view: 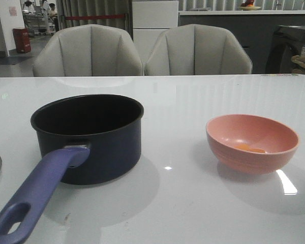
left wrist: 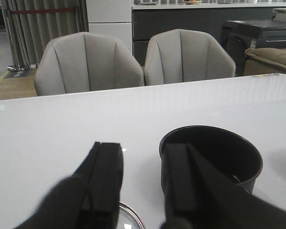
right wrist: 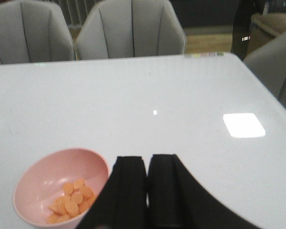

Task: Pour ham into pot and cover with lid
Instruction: 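Move the right gripper to the pink bowl rim and grasp it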

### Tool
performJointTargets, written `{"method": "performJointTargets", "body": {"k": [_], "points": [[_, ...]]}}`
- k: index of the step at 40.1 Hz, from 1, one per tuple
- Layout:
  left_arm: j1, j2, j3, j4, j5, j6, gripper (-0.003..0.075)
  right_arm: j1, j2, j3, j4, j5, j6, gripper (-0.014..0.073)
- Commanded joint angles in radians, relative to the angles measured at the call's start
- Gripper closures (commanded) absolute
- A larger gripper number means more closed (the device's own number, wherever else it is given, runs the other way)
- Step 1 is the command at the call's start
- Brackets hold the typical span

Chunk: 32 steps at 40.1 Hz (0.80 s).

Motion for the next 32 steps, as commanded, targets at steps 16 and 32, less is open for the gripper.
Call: {"method": "performJointTargets", "body": {"k": [16,32], "points": [[-0.009,0.011,-0.025,-0.002,-0.08,0.001,0.0493,0.038,0.174,-0.087,0.011,0.036,-0.002,0.0327],[-0.009,0.011,-0.025,-0.002,-0.08,0.001,0.0493,0.149,0.462,-0.374,0.017,0.253,-0.028,0.0015]]}}
